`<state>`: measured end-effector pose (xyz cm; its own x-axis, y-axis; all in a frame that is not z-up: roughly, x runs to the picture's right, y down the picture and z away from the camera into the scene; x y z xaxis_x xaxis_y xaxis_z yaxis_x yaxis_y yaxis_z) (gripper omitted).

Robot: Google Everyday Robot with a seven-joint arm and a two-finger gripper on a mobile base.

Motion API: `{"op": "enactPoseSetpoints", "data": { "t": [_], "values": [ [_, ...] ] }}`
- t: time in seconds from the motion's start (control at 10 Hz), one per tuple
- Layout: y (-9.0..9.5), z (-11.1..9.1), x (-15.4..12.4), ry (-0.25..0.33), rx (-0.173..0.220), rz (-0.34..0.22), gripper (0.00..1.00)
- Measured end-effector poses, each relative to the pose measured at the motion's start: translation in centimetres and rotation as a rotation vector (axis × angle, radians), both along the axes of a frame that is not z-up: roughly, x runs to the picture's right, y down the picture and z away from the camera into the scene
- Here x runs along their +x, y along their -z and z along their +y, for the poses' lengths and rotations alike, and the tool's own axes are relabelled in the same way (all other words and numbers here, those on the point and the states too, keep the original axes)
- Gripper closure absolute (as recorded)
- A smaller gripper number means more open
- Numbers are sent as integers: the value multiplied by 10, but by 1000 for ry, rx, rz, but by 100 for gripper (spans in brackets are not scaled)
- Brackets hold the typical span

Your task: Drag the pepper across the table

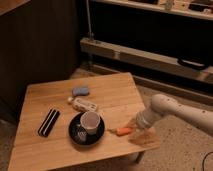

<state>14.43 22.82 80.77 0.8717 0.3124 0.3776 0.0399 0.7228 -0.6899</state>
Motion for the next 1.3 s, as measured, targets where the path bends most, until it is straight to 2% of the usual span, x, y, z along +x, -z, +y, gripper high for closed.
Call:
{"op": "enactPoseSetpoints", "data": {
  "t": [0.1,0.7,0.8,1.0,1.3],
  "values": [
    [0,0,-2,8,-5,-8,41],
    [0,4,-10,41,-27,-32,41],
    [1,5,-10,43,-29,-33,43],
    [2,7,-9,45,-34,-33,59],
    [3,8,-9,45,-41,-37,61]
  ]
}}
